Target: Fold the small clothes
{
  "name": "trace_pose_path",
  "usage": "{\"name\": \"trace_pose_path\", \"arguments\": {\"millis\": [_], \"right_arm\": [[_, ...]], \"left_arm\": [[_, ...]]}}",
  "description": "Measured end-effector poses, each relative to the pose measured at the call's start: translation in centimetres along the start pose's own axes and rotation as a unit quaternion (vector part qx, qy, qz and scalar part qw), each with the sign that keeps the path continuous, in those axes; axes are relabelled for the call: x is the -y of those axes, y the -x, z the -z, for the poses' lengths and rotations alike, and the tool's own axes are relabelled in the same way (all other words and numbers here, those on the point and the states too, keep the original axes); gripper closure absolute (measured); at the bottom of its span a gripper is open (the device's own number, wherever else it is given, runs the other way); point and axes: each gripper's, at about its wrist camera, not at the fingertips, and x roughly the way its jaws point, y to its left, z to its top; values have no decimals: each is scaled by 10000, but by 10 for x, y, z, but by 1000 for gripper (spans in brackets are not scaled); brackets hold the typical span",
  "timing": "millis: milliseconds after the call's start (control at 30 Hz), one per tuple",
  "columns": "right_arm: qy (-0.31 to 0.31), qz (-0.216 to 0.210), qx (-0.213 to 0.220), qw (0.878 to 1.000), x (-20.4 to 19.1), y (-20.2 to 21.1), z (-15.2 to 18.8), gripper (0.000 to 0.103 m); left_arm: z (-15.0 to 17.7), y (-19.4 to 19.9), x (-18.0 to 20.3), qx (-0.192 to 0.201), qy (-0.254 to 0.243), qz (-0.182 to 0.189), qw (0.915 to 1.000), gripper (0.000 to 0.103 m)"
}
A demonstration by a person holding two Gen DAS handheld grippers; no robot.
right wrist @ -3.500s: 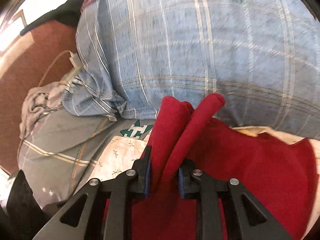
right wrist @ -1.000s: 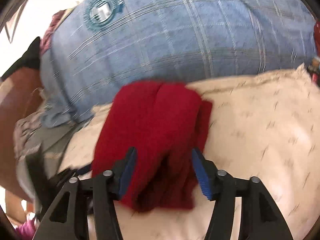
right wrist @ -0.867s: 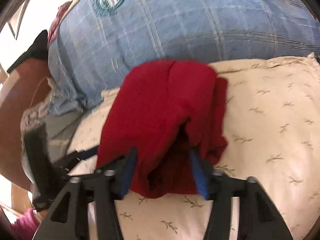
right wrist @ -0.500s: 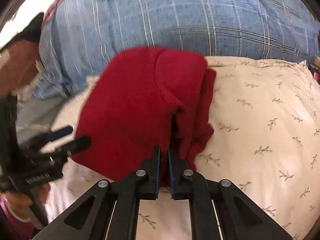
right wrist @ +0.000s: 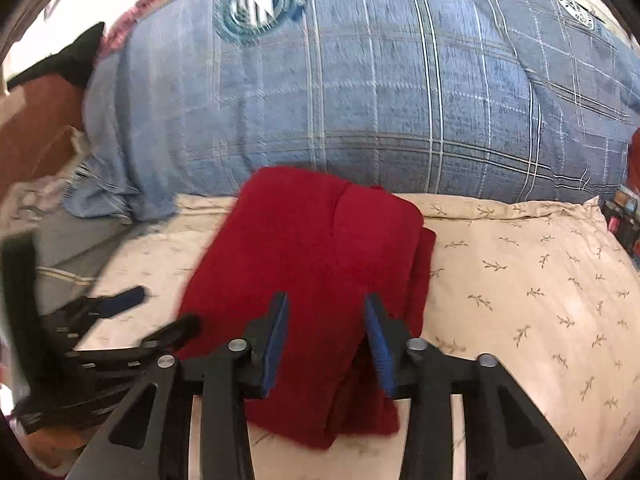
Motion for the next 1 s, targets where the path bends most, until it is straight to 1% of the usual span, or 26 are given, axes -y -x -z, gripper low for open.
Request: {"name": "trace_pose_path", "arguments": {"millis": [67,100,133,167,233,267,433,567,700,900,1000], "right_arm": [[-9,319,-130,9994,5,-18,2,68],[-7,551,-154,9984,8,-25,3,68],[-20,649,-216,9977,12,-31,4,66],[-106,605,-259,9978,16,-37,5,67],[-522,347,-290,9976,32,-43,7,65],[-580,292,-284,9975,34,-43,7,65],[-297,458,-252,9982,24,-36,8,64],[-475,358,-203,9980,25,-19,8,61],[-393,339,-39,9986,15,-6,8,61],[-409,263,-85,9988,13,-6,8,60],[-490,225,-113,9985,14,-8,7,55]], "left_arm": [[-2,-5,-1,-27,-9,21,10000,24],[-2,-7,0,-25,-37,15,10000,24],[-2,-7,1,-20,-57,21,10000,24],[-2,-9,2,-19,-93,35,9999,24],[-2,-12,4,-14,-124,36,9999,23],[-2,-12,4,-10,-129,41,9999,23],[-2,-11,6,-13,-131,26,9999,23],[0,-10,8,-13,-136,-3,9999,23],[1,-11,8,-35,-123,-8,9999,23],[2,-11,10,-26,-114,-32,9999,22],[2,-11,9,-39,-108,-15,9999,22]]}}
